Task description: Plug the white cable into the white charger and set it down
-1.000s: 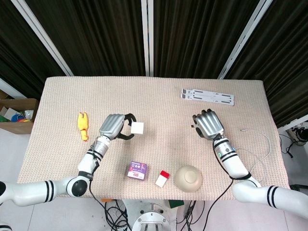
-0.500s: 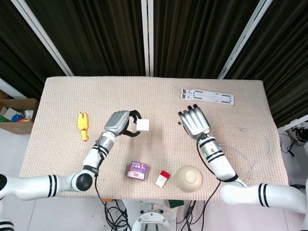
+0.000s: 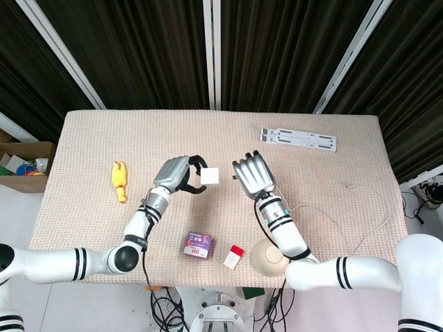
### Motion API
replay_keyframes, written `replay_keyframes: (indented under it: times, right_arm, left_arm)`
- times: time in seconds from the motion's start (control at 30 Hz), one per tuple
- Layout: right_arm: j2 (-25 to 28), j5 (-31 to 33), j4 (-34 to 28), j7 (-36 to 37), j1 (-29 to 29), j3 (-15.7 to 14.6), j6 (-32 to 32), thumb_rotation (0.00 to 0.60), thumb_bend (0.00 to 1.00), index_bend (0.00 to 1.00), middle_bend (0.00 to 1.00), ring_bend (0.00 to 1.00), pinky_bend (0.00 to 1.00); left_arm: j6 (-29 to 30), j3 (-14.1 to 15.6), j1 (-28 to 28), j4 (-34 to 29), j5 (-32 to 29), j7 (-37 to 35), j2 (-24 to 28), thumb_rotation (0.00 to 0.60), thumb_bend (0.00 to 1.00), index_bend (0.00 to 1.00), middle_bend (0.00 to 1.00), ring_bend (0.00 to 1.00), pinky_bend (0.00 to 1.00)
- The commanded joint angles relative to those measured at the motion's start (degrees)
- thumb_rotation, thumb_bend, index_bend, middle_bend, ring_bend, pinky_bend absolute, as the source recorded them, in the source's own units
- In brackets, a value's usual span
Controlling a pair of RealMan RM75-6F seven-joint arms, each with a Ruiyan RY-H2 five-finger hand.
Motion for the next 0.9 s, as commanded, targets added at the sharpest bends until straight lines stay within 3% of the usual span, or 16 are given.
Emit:
replay_keyframes:
  times: [0.03, 0.9]
  right_arm:
    - [-0.49, 0.54, 0.27, -0.31, 0.71, 0.09, 0.48, 0.6, 1.0, 0.65, 0.6, 0.39, 0.43]
    - [-2.2, 3.31, 0.82, -1.2, 4.87, -0.75, 1.93, 0.6, 1.0, 0.65, 0.61, 0.39, 0.43]
  left_arm:
    - [0.29, 0.09, -0.38, -0.35, -0.72, 0.18, 0.17, 0.6, 0.35, 0.56, 0.47, 0.73, 0.94]
    - [1.94, 1.51, -2.83, -0.97, -2.02, 1.36, 0.03, 0.6, 0.35, 0.56, 0.47, 0.73, 0.94]
